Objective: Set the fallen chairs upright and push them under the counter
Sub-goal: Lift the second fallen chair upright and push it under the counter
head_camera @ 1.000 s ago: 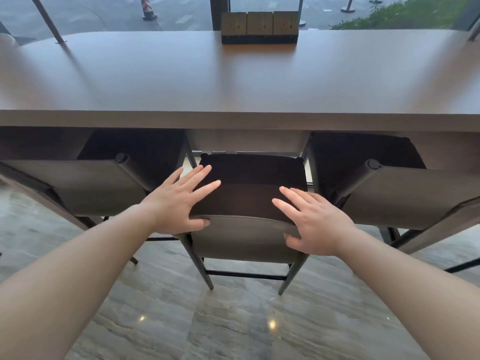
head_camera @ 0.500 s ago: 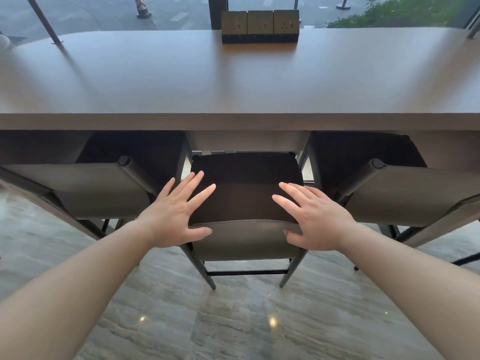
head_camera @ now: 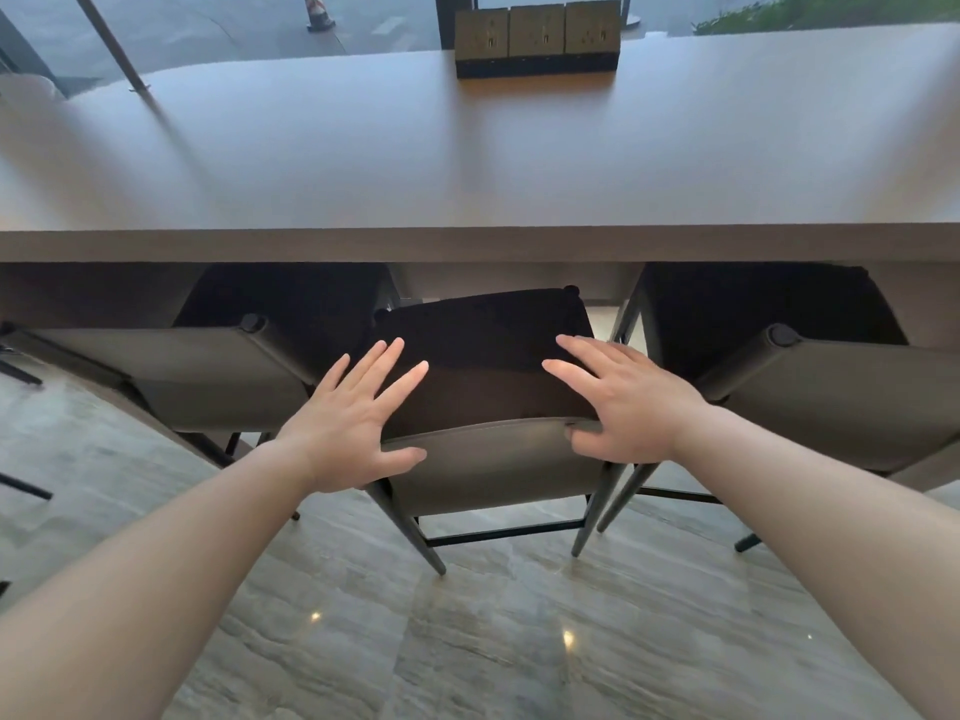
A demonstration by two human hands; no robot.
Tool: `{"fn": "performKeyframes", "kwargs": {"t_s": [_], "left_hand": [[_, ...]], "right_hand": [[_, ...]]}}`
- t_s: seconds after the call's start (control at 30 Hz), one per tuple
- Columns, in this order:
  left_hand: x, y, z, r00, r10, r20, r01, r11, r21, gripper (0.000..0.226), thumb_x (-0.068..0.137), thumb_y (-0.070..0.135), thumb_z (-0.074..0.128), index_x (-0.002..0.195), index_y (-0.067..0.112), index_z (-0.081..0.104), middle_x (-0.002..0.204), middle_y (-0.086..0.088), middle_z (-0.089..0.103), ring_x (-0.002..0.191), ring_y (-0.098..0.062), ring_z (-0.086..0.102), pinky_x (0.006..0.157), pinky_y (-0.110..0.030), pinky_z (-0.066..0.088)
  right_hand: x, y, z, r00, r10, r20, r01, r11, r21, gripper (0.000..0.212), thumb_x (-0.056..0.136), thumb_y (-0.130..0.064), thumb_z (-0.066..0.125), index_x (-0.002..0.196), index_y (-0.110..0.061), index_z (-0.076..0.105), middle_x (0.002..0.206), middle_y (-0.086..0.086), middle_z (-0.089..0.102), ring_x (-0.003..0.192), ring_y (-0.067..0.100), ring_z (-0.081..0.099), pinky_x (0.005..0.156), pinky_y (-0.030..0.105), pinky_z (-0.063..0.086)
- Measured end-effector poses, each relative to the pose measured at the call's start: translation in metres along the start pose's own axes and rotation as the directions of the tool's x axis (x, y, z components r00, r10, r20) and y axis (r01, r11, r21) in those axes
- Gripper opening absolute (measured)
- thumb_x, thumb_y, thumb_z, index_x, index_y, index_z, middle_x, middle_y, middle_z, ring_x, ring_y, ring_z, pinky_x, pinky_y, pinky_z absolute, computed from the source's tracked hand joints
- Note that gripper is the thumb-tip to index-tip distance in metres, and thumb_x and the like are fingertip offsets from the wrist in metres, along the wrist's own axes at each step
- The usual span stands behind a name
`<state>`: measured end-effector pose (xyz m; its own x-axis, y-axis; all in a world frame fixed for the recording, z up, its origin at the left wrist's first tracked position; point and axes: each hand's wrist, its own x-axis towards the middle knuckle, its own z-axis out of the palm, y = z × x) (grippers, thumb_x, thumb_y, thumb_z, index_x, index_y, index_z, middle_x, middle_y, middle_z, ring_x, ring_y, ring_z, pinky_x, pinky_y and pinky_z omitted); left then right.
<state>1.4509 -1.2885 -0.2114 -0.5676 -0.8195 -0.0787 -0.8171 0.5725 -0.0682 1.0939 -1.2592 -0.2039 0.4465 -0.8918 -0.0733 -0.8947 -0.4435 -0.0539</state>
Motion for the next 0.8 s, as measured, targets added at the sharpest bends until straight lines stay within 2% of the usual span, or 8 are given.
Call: {"fn": "performKeyframes", "kwargs": {"t_s": [0.1, 0.27, 0.47, 0.63, 0.8], "left_hand": [[0.001, 0.001, -0.003, 1.000, -0.003, -0.029, 0.003, 1.000, 0.024, 0.091, 0.082, 0.082, 0.024, 0.148, 0.044, -0.025, 0.162, 0.004, -0.023, 0.147, -0.011, -0.027, 0.121, -0.042, -0.007], [0.005, 0.003, -0.009, 0.997, 0.026, -0.072, -0.023, 0.999, 0.034, 0.090, 0.084, 0.076, 0.035, 0.158, 0.031, 0.008, 0.167, -0.004, 0.002, 0.153, -0.016, -0.006, 0.123, -0.046, 0.006], [0.023, 0.011, -0.018, 0.973, 0.115, -0.198, -0.114, 0.993, 0.020, 0.082, 0.083, 0.066, 0.049, 0.150, 0.020, 0.037, 0.161, -0.010, 0.027, 0.150, -0.024, 0.022, 0.120, -0.048, 0.019], [0.054, 0.016, -0.028, 0.948, 0.251, -0.196, -0.234, 0.967, 0.104, 0.079, 0.083, 0.064, 0.049, 0.147, 0.019, 0.042, 0.158, -0.011, 0.032, 0.145, -0.028, 0.032, 0.117, -0.052, 0.025], [0.081, 0.014, -0.035, 0.937, 0.348, -0.042, -0.332, 0.920, 0.211, 0.082, 0.085, 0.070, 0.040, 0.152, 0.024, 0.032, 0.162, -0.008, 0.023, 0.150, -0.027, 0.020, 0.120, -0.057, 0.013]], "right_hand": [[0.004, 0.004, 0.000, 1.000, 0.010, 0.028, -0.011, 1.000, 0.027, 0.082, 0.080, -0.067, 0.034, 0.152, -0.038, 0.007, 0.165, -0.002, 0.003, 0.150, 0.020, 0.004, 0.116, 0.034, 0.003], [0.005, 0.006, 0.003, 0.999, 0.008, 0.042, -0.011, 0.997, 0.070, 0.084, 0.078, -0.069, 0.032, 0.152, -0.040, 0.003, 0.165, -0.004, -0.001, 0.151, 0.018, -0.001, 0.117, 0.036, 0.003], [-0.008, 0.019, 0.003, 1.000, 0.028, -0.008, -0.028, 0.999, 0.038, 0.082, 0.079, -0.068, 0.034, 0.152, -0.038, 0.007, 0.165, -0.001, 0.000, 0.151, 0.020, 0.000, 0.114, 0.034, -0.001], [-0.022, 0.034, 0.003, 0.997, 0.068, -0.041, -0.069, 0.997, -0.021, 0.081, 0.081, -0.067, 0.036, 0.151, -0.037, 0.011, 0.164, 0.001, 0.001, 0.150, 0.022, -0.001, 0.114, 0.037, -0.001], [-0.022, 0.042, 0.004, 0.995, 0.096, -0.035, -0.097, 0.995, -0.035, 0.079, 0.083, -0.067, 0.034, 0.151, -0.040, 0.007, 0.164, 0.000, 0.001, 0.150, 0.023, -0.002, 0.117, 0.042, 0.000]]}}
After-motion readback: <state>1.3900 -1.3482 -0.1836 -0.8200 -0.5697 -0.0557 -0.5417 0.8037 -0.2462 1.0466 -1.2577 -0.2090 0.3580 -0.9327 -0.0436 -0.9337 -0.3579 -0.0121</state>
